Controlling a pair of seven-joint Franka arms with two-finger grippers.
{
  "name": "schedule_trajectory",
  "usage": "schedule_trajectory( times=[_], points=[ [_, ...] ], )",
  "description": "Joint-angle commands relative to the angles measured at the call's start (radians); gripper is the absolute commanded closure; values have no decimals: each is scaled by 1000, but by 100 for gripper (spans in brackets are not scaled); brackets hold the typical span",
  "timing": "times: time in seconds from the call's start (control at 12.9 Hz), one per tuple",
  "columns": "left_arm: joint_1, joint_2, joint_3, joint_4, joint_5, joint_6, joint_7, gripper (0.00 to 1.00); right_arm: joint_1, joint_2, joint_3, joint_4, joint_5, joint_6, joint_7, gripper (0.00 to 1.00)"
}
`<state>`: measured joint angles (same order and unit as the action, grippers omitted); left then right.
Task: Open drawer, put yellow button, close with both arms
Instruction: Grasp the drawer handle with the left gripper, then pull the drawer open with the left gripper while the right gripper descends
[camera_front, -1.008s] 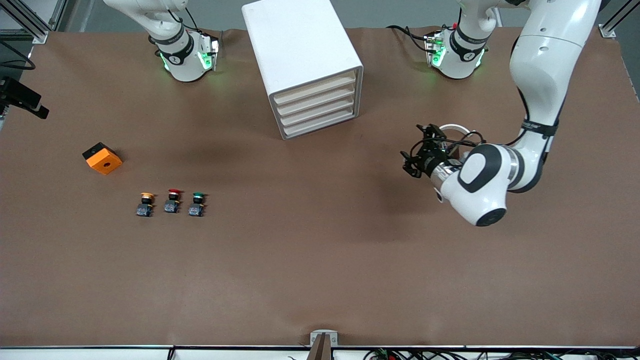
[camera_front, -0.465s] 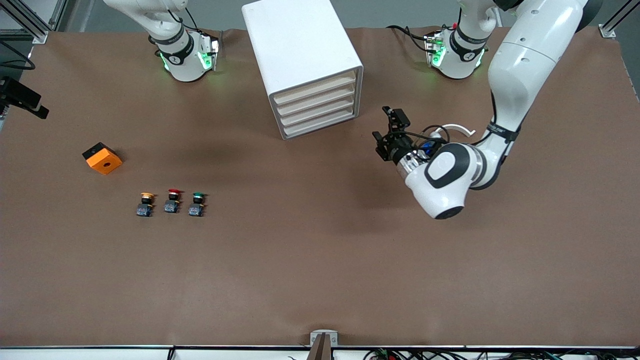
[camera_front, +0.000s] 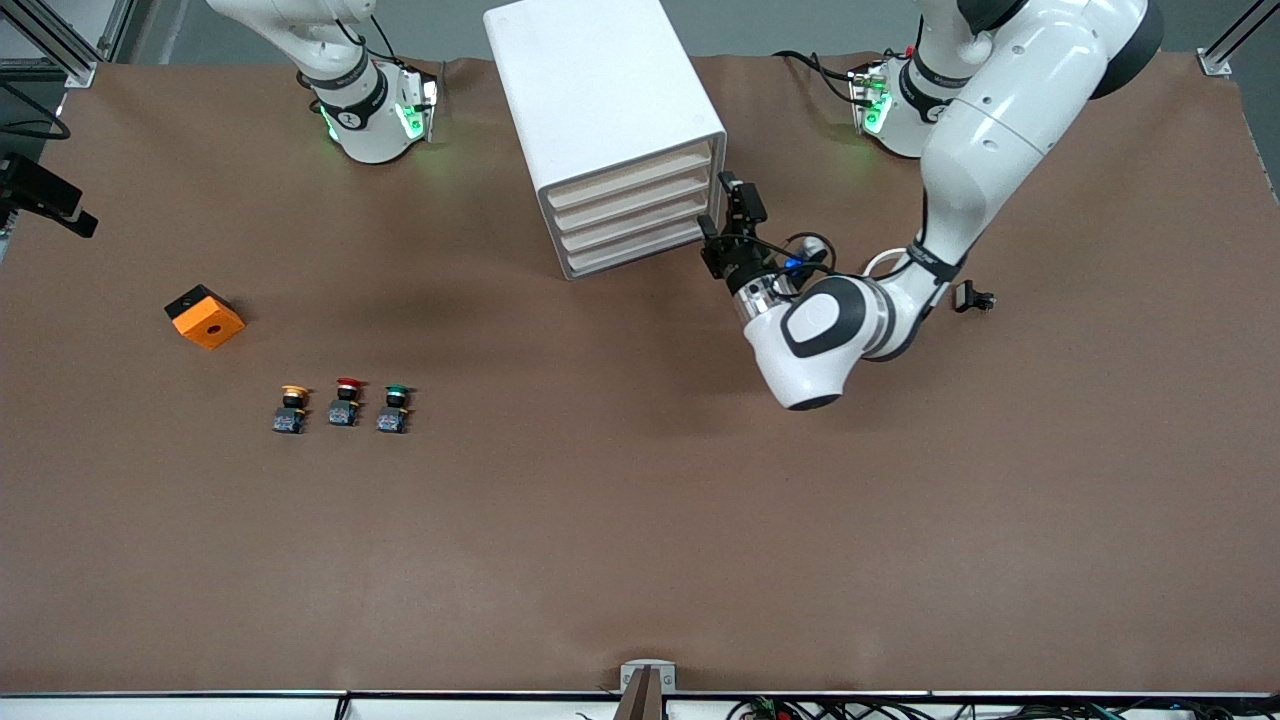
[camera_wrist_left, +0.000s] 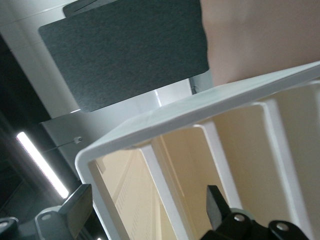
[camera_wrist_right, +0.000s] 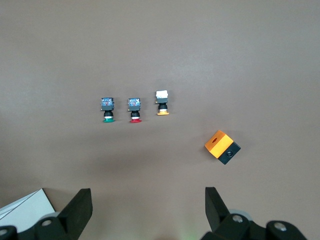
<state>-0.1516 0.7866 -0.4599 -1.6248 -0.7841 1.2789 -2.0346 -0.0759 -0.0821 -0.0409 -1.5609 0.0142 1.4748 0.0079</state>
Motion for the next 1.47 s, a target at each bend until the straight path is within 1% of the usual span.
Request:
schedule_trajectory(
  times=[0.0, 0.08, 0.16, 0.23, 0.47, 0.62, 0.7, 0.85, 0.93, 1.09, 1.16, 1.32, 1.4],
  points=[
    [-17, 13, -3, 0, -53, -9, -67, 13, -21, -21, 19, -8, 0, -7, 15, 0],
    [-31, 14, -2, 0, -57, -9, -84, 25, -21, -21, 19, -2, 0, -7, 3, 0],
    [-35, 20, -2, 2, -57, -9, -99, 33, -21, -16, 19, 16, 0, -7, 3, 0],
    [-37, 26, 0, 0, -57, -7, -116, 39, -19, -13, 19, 18, 0, -8, 4, 0],
    [-54, 37, 4, -13, -58, 14, -128, 40, -25, 16, 16, 18, 3, -7, 9, 0],
    [-74, 37, 16, -27, -57, 22, -171, 40, -16, 67, 18, 16, 3, -7, 6, 0],
    [-94, 30, 35, -35, -57, 23, -180, 40, -6, 111, 19, 18, 1, -5, 1, 0],
    [-103, 28, 40, -49, -57, 27, -214, 40, -1, 206, 18, 36, -8, -2, 0, 0],
    [-112, 28, 40, -56, -60, 27, -222, 41, 1, 215, 18, 42, -11, 7, 0, 0],
    [-115, 26, 40, -56, -83, 28, -246, 47, 5, 220, 18, 36, -4, 19, 3, 0],
    [-120, 23, 40, -56, -86, 28, -254, 52, 7, 225, 18, 9, -3, 63, 6, 0],
    [-120, 23, 40, -55, -87, 28, -256, 65, 2, 219, 18, -123, 0, 201, 14, 0],
    [-121, 23, 40, -53, -87, 28, -257, 72, 2, 216, 18, -160, 0, 253, 15, 0]
  ],
)
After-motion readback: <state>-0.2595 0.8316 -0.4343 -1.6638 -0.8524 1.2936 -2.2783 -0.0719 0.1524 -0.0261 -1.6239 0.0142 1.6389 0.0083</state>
